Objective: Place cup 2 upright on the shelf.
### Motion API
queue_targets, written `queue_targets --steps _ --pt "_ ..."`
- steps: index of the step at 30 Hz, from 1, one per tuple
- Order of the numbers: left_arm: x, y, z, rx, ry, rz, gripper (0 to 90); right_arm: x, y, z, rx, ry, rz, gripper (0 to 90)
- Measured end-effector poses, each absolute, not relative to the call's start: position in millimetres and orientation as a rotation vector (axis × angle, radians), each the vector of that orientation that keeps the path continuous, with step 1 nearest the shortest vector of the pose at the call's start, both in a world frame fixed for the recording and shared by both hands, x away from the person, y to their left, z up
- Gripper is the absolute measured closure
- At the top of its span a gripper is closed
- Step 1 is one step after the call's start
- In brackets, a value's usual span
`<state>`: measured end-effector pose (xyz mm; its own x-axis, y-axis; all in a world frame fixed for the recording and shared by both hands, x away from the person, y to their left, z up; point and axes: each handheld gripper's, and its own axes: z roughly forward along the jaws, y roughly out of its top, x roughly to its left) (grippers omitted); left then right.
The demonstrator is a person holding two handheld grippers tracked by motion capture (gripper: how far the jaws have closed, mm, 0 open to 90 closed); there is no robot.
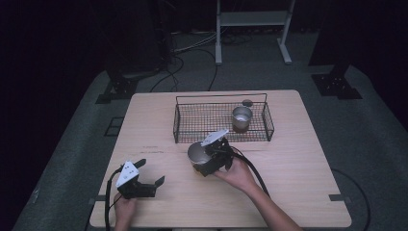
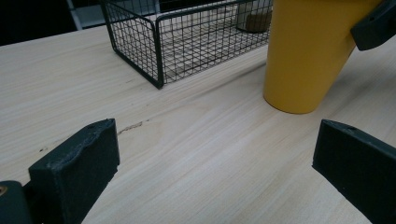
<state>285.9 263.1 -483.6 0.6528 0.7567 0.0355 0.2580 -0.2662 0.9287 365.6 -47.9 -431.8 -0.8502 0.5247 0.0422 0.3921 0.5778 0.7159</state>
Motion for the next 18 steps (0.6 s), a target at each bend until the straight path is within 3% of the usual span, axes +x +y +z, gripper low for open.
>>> queue_targets --steps 6,18 --pt "285.9 263.0 -483.6 1.826 0.809 0.596 0.0 365.6 -48.9 -431.2 0.749 2.647 1.16 12.9" --pt "285.8 263.4 -483.5 1.826 0.81 0.595 0.0 364.7 -50.0 -429.6 0.738 2.65 1.148 14.1"
